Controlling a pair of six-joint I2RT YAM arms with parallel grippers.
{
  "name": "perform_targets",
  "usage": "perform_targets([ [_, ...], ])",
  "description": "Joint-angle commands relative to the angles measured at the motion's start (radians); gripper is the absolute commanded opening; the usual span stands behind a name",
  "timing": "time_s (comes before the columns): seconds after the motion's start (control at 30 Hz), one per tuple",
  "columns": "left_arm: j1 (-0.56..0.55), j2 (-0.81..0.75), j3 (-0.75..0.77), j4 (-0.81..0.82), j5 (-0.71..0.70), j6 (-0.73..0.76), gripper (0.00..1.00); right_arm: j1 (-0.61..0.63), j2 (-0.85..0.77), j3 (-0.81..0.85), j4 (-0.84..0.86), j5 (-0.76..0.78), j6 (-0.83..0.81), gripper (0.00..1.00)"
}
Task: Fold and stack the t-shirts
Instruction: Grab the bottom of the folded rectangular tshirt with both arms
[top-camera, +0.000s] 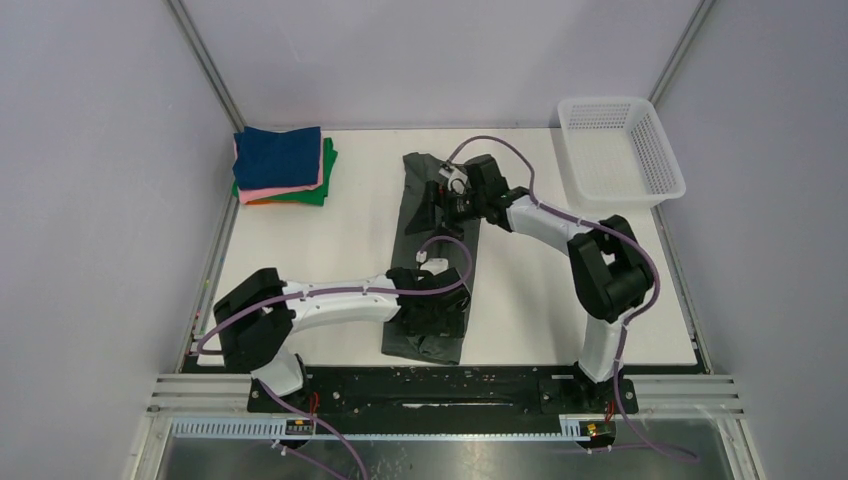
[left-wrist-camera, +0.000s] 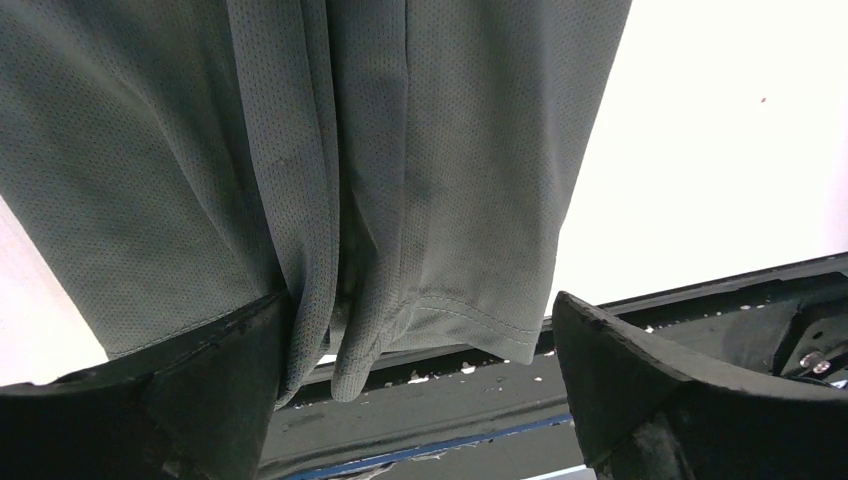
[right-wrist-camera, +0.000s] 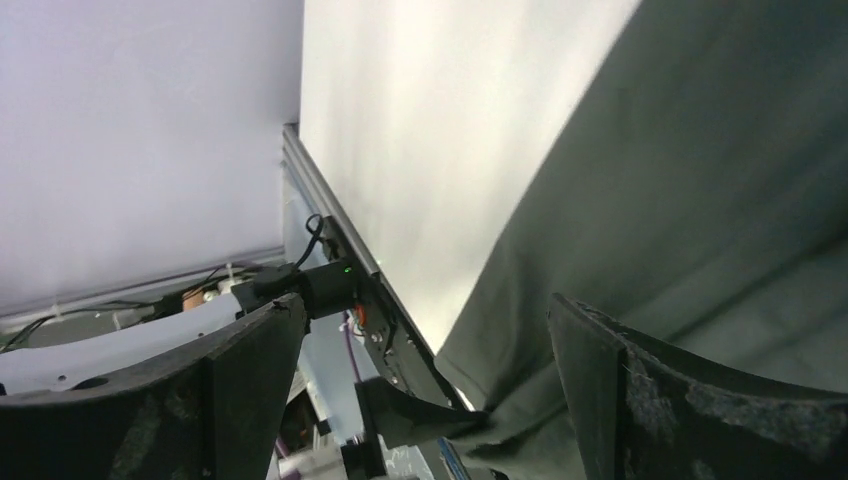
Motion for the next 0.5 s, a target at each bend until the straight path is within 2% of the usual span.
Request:
perform_targets([
  [0.0, -0.009, 0.022, 0.028, 0.039, 0.019, -0.013, 0.99, 0.027, 0.077, 0.000, 0.215, -0.100, 0.114, 1.00],
  [0.33, -0.027, 0.017, 0.021, 0.044, 0.026, -0.023, 0.99, -0.001, 0.241, -0.072, 0.172, -0.007, 0.118, 0.99],
  [0.47, -0.039, -0.019, -0.004, 0.044, 0.024, -0.041, 0.99, -0.044, 0.270, -0.131, 0.328, -0.082, 0.231, 0.99],
])
